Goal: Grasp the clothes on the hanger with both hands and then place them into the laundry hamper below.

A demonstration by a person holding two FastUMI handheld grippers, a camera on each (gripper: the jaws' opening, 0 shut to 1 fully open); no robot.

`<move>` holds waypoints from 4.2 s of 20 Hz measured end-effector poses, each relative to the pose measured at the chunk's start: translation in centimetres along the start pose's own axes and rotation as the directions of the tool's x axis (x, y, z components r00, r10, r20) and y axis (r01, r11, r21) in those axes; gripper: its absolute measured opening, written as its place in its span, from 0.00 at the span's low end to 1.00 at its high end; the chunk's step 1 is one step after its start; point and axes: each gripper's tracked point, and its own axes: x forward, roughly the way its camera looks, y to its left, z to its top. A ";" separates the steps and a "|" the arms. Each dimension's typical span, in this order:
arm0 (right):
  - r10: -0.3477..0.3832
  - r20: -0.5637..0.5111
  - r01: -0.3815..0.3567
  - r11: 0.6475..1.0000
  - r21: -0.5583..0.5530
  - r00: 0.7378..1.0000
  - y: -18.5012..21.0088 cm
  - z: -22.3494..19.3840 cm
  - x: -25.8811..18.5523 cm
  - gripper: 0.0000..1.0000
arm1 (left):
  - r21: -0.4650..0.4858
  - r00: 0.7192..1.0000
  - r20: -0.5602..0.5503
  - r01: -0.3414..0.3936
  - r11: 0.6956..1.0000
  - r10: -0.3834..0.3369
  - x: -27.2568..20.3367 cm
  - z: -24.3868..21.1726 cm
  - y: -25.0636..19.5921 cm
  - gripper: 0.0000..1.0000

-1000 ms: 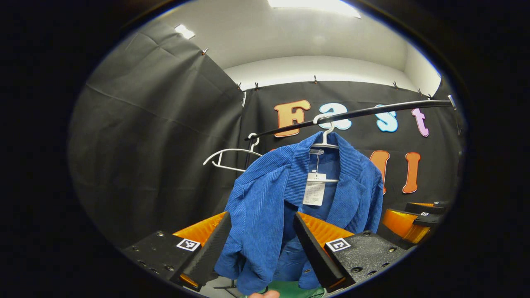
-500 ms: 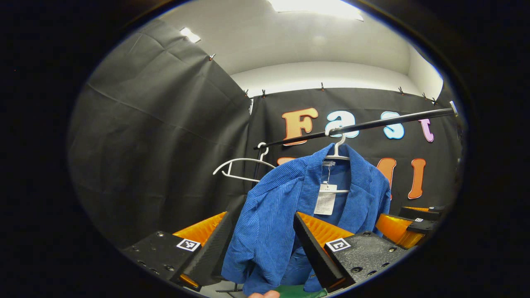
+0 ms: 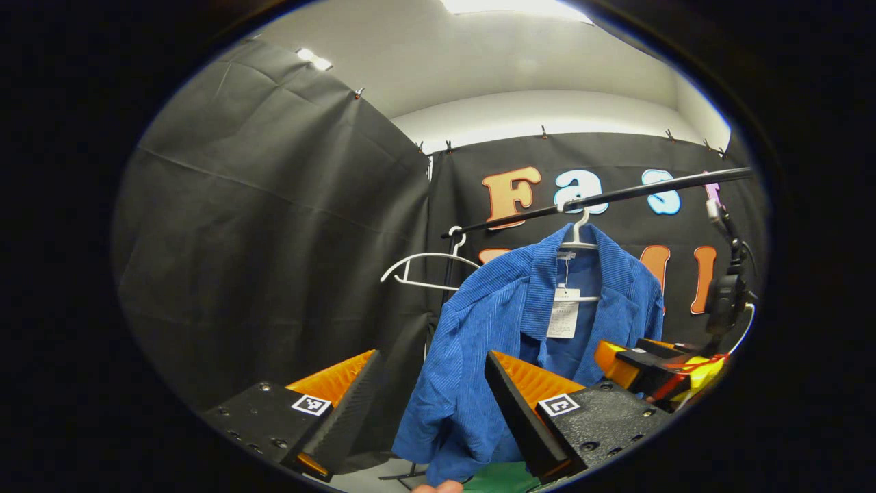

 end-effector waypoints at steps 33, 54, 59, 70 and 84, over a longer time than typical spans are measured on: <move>0.001 0.157 0.028 0.982 -0.187 0.988 -8.8 8.1 -3.9 0.09 | -0.003 0.997 -0.058 -0.060 0.998 0.060 14.6 -10.5 -12.9 0.91; -0.115 0.291 0.175 0.966 -0.190 0.950 -12.4 11.0 -3.9 0.09 | 0.215 0.967 0.172 -0.222 0.951 0.187 13.6 2.9 1.6 0.09; -0.143 0.323 0.203 0.966 -0.159 0.936 -13.0 12.0 -3.8 0.09 | 0.152 0.959 0.207 -0.229 0.962 0.196 18.9 7.2 3.3 0.08; -0.180 0.327 0.236 0.962 -0.140 0.928 -13.2 13.1 -3.8 0.09 | 0.048 0.973 0.231 -0.032 0.998 0.020 29.5 10.4 3.3 0.07; -0.221 0.347 0.296 0.939 -0.177 0.911 -14.0 14.0 -3.5 0.09 | 0.049 0.999 -0.026 0.041 0.998 -0.039 27.3 -6.0 0.7 0.07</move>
